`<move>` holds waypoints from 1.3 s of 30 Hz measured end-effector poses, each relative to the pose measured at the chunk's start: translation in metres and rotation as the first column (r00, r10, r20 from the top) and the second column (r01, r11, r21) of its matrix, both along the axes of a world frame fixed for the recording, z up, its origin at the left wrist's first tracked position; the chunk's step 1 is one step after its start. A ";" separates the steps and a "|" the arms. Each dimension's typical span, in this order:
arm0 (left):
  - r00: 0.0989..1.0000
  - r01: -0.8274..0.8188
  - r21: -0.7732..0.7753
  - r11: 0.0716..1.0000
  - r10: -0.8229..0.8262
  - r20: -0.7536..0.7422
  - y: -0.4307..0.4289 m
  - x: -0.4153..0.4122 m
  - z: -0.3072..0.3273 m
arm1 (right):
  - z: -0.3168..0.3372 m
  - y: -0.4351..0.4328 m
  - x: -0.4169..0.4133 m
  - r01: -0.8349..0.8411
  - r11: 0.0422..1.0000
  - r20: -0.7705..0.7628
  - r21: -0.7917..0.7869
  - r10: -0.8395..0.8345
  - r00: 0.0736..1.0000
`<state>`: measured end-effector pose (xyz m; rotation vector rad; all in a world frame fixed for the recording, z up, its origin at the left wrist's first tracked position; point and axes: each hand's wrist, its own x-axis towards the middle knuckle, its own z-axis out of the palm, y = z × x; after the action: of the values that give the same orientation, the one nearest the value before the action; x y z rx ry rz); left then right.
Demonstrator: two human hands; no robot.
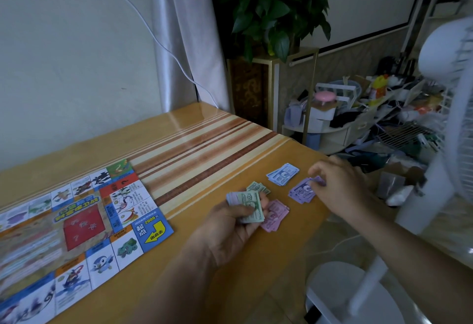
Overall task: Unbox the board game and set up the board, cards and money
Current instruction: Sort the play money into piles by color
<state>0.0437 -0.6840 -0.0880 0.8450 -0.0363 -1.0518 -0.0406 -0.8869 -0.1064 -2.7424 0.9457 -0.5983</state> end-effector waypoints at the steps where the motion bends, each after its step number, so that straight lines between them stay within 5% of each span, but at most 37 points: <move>1: 1.000 -0.007 0.004 1.000 0.007 0.025 0.000 -0.001 0.000 | 0.004 0.005 0.001 -0.014 1.000 0.068 0.003 0.013 0.998; 4: 0.992 -0.034 0.079 0.996 0.024 0.126 0.000 -0.001 -0.001 | 0.018 0.029 0.009 -0.258 0.945 0.281 0.203 0.196 0.939; 7: 0.961 -0.031 0.169 0.985 -0.017 0.277 0.000 -0.001 -0.002 | 0.033 0.057 0.018 -0.428 0.752 0.198 0.501 0.382 0.903; 10: 0.941 -0.028 0.180 0.983 -0.035 0.337 0.003 0.000 0.001 | 0.034 0.061 0.027 -0.430 0.716 0.167 0.550 0.410 0.896; 15: 0.971 -0.073 0.097 0.993 0.048 0.236 0.012 0.005 0.002 | 0.032 0.056 0.033 -0.397 0.677 0.160 0.619 0.387 0.908; 22: 0.886 -0.133 0.234 0.963 0.010 0.464 0.011 0.006 -0.003 | 0.030 0.058 0.035 -0.412 0.550 0.208 0.727 0.395 0.895; 26: 0.895 -0.146 0.250 0.957 0.020 0.445 0.012 0.006 -0.003 | 0.031 0.058 0.038 -0.408 0.590 0.194 0.697 0.392 0.899; 30: 0.971 -0.164 0.151 0.975 0.132 0.200 0.015 0.011 -0.001 | 0.031 0.054 0.044 -0.387 0.668 0.228 0.635 0.316 0.921; 39: 0.948 -0.310 0.097 0.946 0.316 -0.050 0.027 0.022 0.002 | 0.004 0.066 0.072 -0.275 0.859 0.187 0.431 0.213 0.959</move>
<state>0.0657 -0.6572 -0.0861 0.8636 0.1956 -0.7839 0.0310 -0.8214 -0.1026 -2.3161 0.5955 -0.4390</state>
